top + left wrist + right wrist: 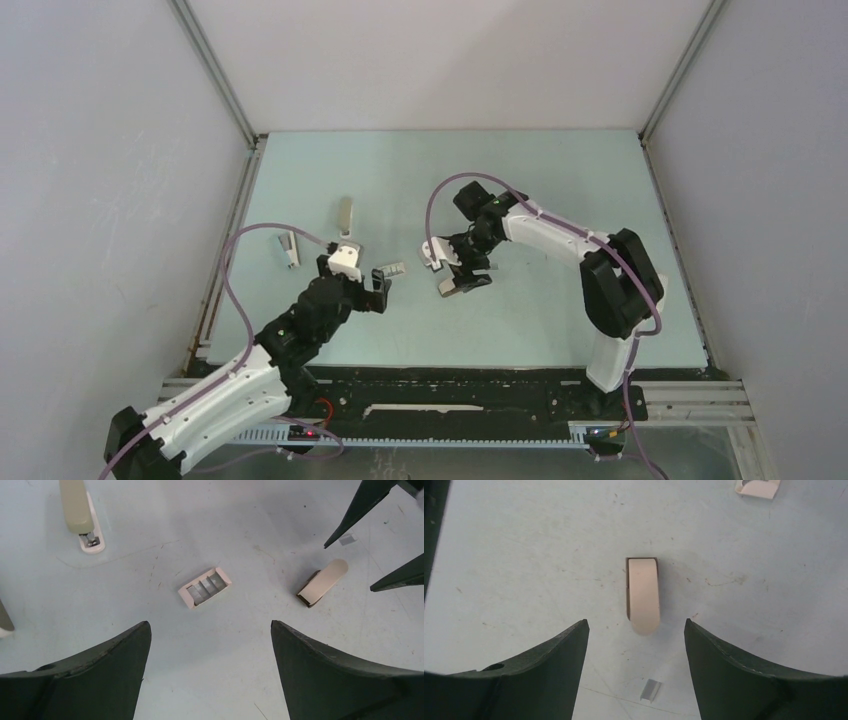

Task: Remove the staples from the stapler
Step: Pick up the stapler from the center of the board.

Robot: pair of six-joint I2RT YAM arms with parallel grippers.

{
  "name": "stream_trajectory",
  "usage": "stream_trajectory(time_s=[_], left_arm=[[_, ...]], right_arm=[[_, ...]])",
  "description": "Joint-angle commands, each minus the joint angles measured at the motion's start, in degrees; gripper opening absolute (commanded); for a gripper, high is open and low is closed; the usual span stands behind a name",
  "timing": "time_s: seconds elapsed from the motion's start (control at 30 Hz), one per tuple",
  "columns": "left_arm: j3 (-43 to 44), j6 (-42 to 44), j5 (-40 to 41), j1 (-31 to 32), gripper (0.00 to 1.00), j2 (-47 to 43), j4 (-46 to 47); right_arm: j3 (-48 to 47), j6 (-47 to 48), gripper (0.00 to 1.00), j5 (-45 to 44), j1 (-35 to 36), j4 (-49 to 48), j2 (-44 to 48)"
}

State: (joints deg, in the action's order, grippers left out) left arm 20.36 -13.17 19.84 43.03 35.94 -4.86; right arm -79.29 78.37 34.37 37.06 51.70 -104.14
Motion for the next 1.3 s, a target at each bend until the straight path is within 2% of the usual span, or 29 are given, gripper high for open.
stream_trajectory(time_s=[0.0, 0.27, 0.47, 0.57, 0.77, 0.93, 1.1, 1.27], left_arm=[[-2.58, -3.96, 3.71, -0.14, 0.94, -3.15, -0.74], [-3.09, -3.62, 5.25, -0.14, 0.94, -5.17, -1.00], [-3.23, -3.62, 5.10, -0.17, 0.94, -5.47, -0.97], [-3.47, -3.61, 5.02, -0.19, 0.94, -6.01, -0.94], [-4.37, -3.96, 4.23, -0.22, 0.95, -7.96, 0.11], [-6.42, -4.68, -1.24, -0.20, 1.00, -9.22, 6.05], [-9.31, -7.34, -5.29, -0.15, 1.00, -7.84, 16.07], [-10.47, -5.66, -13.41, -0.17, 1.00, -2.89, 26.31]], right_arm=[[-3.15, -2.35, 0.78, -6.58, 1.62, -2.22, -2.23], [-3.80, -2.92, 0.69, -9.53, 3.90, -3.37, -5.07], [-4.03, -3.29, 0.55, -10.38, 4.85, -3.78, -6.14], [-3.95, -3.35, 0.46, -10.11, 4.87, -3.23, -6.19], [-3.70, -5.66, 0.20, -9.65, 4.31, -3.67, -4.52], [-2.25, -10.87, 0.02, -5.46, 0.54, -4.97, 0.49], [0.49, -17.26, 0.00, 2.86, -5.56, -5.05, 6.86], [4.88, -21.82, 0.00, 10.23, -10.11, -6.20, 11.67]])
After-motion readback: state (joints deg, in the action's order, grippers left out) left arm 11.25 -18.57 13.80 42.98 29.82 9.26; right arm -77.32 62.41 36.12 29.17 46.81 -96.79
